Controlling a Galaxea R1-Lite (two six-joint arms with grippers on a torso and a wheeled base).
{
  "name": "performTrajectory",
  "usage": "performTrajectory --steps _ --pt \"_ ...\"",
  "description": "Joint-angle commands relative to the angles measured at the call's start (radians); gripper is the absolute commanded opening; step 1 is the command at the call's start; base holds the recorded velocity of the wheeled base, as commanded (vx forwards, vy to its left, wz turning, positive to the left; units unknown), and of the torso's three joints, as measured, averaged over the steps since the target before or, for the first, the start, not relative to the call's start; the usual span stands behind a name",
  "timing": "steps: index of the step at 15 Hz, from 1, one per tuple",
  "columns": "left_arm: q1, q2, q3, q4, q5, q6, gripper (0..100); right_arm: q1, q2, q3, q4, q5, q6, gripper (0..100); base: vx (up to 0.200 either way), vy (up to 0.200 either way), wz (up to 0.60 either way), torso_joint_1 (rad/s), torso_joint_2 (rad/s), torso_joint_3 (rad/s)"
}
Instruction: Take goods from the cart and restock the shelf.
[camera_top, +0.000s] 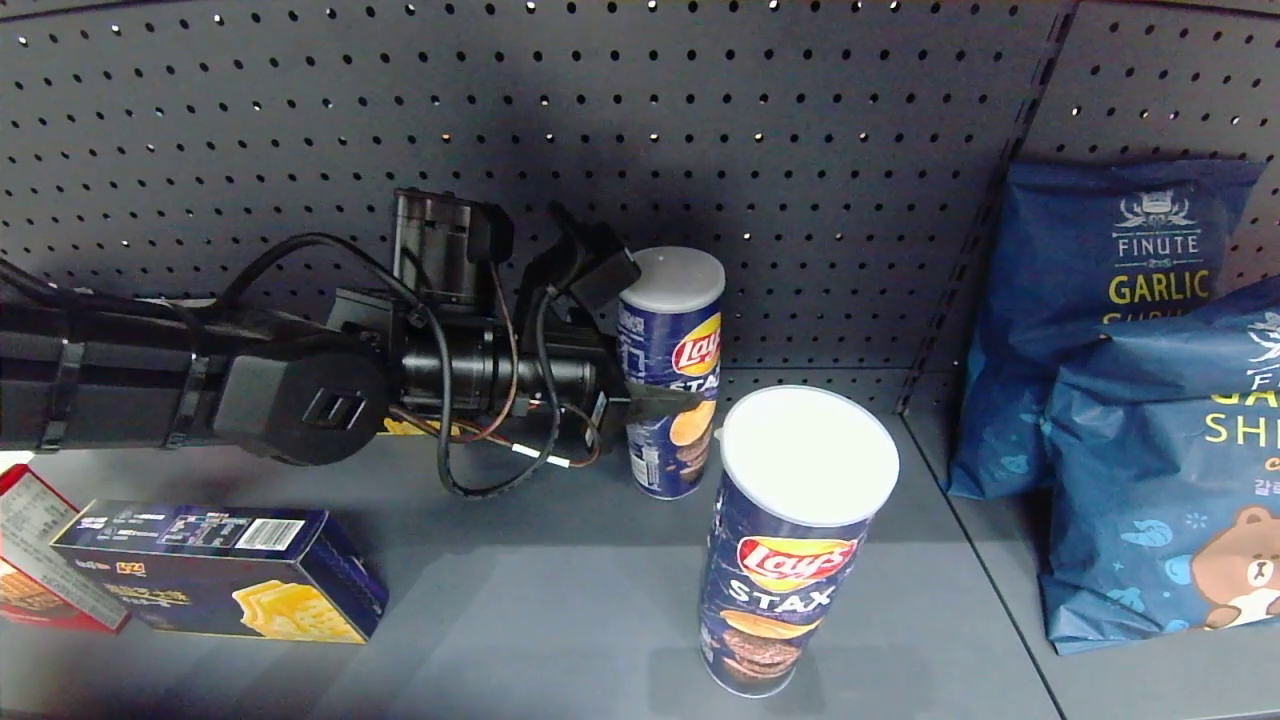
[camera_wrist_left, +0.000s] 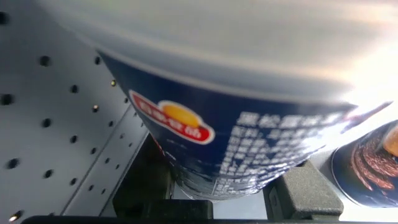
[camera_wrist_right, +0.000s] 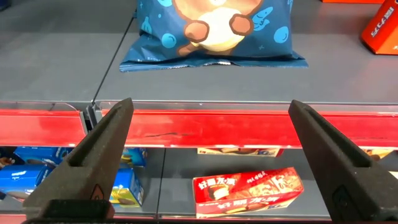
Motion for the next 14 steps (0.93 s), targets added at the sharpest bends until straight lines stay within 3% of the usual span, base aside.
performTrajectory --steps 1,5,6,11,14 --pt "-0.003 0.015 -0.006 -0.001 0.001 0.000 0 0.000 0.002 0.000 0.000 0.000 -0.001 100 0.000 0.000 0.00 0.000 0.00 0.000" --pt "-0.003 0.029 -0.013 -0.007 0.002 0.001 0 0.000 0.002 0.000 0.000 0.000 -0.001 100 0.000 0.000 0.00 0.000 0.00 0.000" --pt "-0.003 0.034 -0.010 -0.028 0.004 0.001 100 0.000 0.002 0.000 0.000 0.000 -0.001 100 0.000 0.000 0.00 0.000 0.00 0.000" --pt "0.009 0.020 0.020 -0.037 0.007 0.001 100 0.000 0.002 0.000 0.000 0.000 -0.001 100 0.000 0.000 0.00 0.000 0.00 0.000" --pt "0.043 -0.074 0.105 -0.037 0.008 0.001 100 0.000 0.002 0.000 0.000 0.000 -0.001 100 0.000 0.000 0.00 0.000 0.00 0.000"
